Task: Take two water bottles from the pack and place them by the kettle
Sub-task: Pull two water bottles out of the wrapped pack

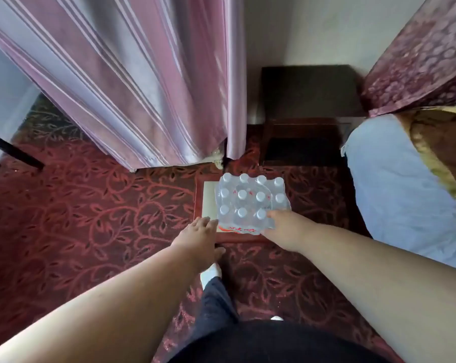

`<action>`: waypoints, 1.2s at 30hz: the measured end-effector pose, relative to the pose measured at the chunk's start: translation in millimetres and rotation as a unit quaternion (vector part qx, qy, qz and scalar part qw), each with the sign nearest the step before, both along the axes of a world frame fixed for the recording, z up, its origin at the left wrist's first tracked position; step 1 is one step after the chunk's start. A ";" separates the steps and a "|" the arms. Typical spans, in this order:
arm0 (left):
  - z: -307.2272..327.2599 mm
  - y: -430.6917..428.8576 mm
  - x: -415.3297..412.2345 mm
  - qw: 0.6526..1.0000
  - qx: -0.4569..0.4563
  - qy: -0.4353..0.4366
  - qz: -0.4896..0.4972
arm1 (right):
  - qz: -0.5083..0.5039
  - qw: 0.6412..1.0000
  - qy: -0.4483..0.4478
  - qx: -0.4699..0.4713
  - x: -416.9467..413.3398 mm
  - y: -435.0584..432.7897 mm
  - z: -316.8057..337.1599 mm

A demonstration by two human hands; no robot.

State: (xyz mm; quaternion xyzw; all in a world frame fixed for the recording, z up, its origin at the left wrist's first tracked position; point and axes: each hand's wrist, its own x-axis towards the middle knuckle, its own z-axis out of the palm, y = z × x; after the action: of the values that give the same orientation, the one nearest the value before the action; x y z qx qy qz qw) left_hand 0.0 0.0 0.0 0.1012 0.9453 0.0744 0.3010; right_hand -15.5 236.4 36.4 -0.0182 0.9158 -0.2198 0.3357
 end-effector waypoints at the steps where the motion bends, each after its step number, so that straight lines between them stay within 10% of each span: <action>1: -10.1 -2.5 -17.8 1.000 0.005 -0.004 -0.010 | -0.001 1.000 -0.001 0.008 -11.8 -7.3 -8.0; 11: -97.6 21.9 -190.9 0.975 -0.044 -0.028 -0.216 | -0.094 0.986 -0.111 0.081 -134.7 -47.6 -74.8; 23: -171.7 30.4 -197.5 0.956 -0.035 -0.069 -0.283 | -0.100 0.956 -0.221 0.167 -185.4 -85.7 -158.8; 36: -165.1 36.0 -197.1 0.957 -0.063 -0.041 -0.280 | -0.040 0.980 -0.098 0.168 -159.3 -70.8 -124.2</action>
State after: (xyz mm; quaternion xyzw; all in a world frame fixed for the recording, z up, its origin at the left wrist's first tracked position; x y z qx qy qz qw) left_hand -197.1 36.0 -165.1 0.3395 0.8685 -0.0690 0.3544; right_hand -174.8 165.6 -87.8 0.0969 0.9025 -0.0769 0.4126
